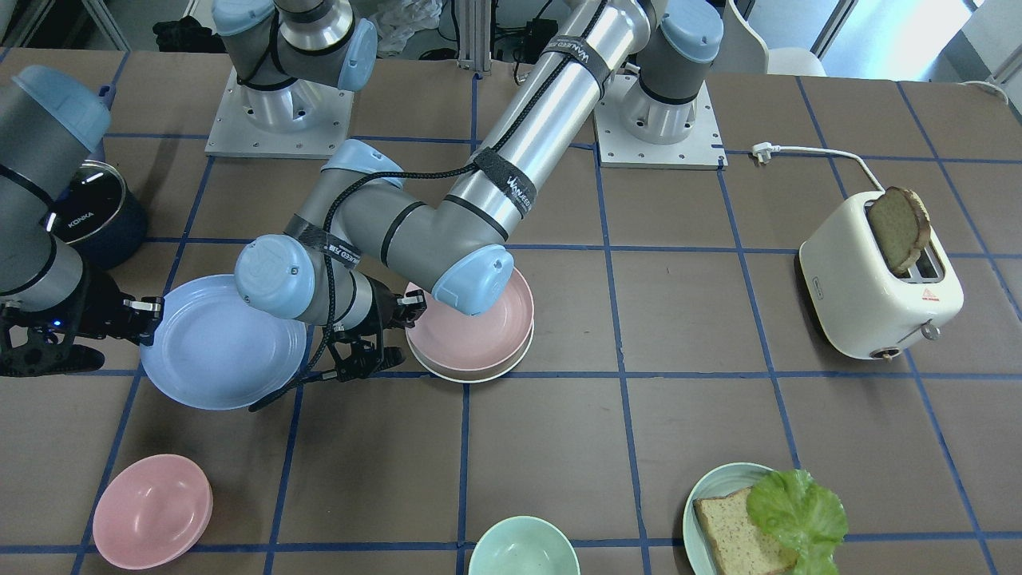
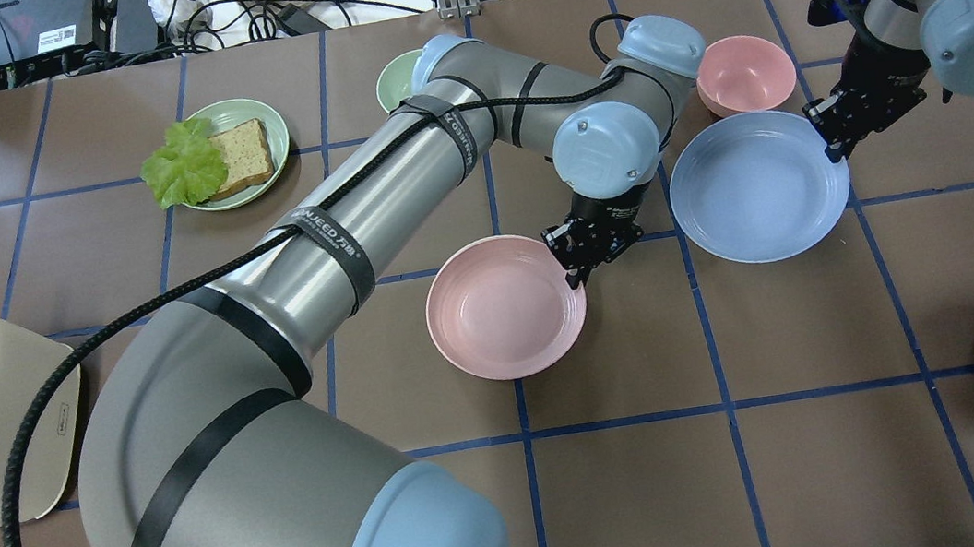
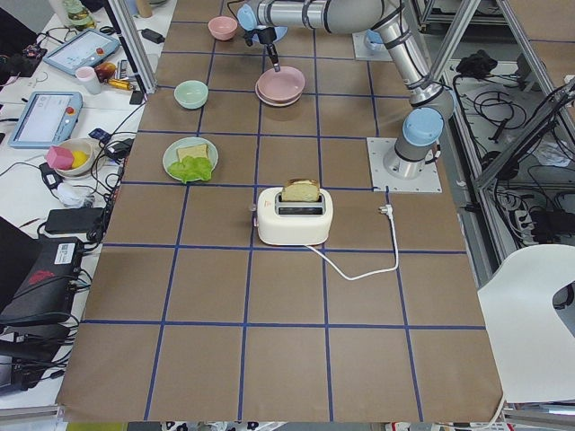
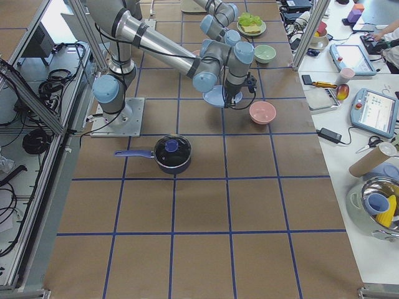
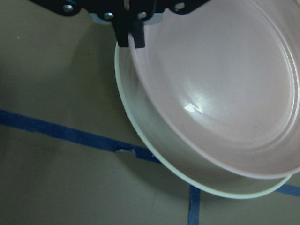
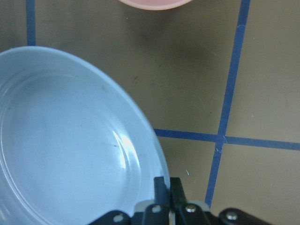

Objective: Stack three plates with pink and blue
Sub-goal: 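Lower the pink plate onto the cream plate and open the left gripper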

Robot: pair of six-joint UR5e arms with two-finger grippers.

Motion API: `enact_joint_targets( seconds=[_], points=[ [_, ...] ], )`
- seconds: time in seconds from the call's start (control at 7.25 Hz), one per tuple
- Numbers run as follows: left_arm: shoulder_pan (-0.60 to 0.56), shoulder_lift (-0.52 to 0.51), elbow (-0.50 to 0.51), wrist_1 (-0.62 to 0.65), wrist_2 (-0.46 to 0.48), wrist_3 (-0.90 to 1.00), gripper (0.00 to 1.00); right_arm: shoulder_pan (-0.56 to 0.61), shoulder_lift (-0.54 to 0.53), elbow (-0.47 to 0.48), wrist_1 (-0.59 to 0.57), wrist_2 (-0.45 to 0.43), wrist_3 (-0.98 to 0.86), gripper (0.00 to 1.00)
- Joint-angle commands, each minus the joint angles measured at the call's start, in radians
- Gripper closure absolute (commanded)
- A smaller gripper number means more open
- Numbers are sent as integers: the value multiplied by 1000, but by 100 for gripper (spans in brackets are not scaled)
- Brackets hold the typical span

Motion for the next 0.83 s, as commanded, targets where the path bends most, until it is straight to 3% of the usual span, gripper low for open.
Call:
enact_joint_targets(
  seconds=[0.0,0.69],
  points=[
    [7,-6,1,1,3,4,100,1,6,-1,2,1,0,100],
    [13,-13,13,19,1,4,100,1,2,-1,6,-2,9,100]
  ],
)
